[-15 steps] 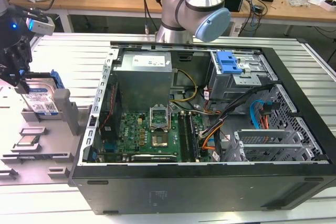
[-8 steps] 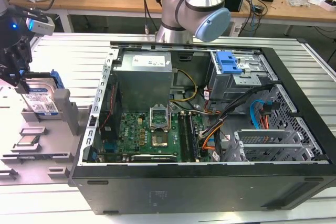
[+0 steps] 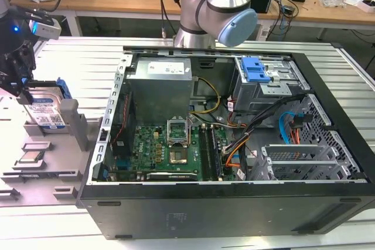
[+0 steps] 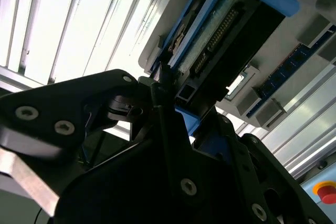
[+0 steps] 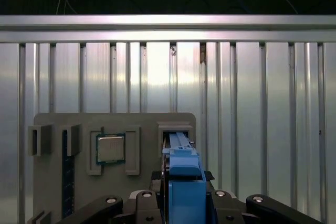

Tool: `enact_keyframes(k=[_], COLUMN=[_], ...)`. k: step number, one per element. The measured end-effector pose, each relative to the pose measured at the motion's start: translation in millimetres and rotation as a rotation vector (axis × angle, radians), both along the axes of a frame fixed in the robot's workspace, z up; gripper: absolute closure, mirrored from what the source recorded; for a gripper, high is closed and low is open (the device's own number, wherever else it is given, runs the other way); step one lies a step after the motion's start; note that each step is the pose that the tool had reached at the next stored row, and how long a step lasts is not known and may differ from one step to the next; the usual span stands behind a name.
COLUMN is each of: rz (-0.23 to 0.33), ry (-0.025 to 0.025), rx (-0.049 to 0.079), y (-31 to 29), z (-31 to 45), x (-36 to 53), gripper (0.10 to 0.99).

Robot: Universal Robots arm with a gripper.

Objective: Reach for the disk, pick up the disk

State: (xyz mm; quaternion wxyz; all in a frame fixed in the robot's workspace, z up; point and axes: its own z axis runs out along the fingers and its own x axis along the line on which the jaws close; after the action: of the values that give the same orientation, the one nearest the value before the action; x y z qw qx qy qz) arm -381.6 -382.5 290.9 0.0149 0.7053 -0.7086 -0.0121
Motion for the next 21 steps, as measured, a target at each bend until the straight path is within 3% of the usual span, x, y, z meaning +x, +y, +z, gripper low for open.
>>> enact_keyframes(k=[4,9,21], rz=[0.0,0.0,0.0], ry=[-0.0002,0.0,0.0], rx=[0.0,0.0,0.0], y=[0.0,0.0,1.0], z=[1.1,9.7,45.8], x=[0.0,0.1,0.5], gripper=[0.722,0.722,0.722])
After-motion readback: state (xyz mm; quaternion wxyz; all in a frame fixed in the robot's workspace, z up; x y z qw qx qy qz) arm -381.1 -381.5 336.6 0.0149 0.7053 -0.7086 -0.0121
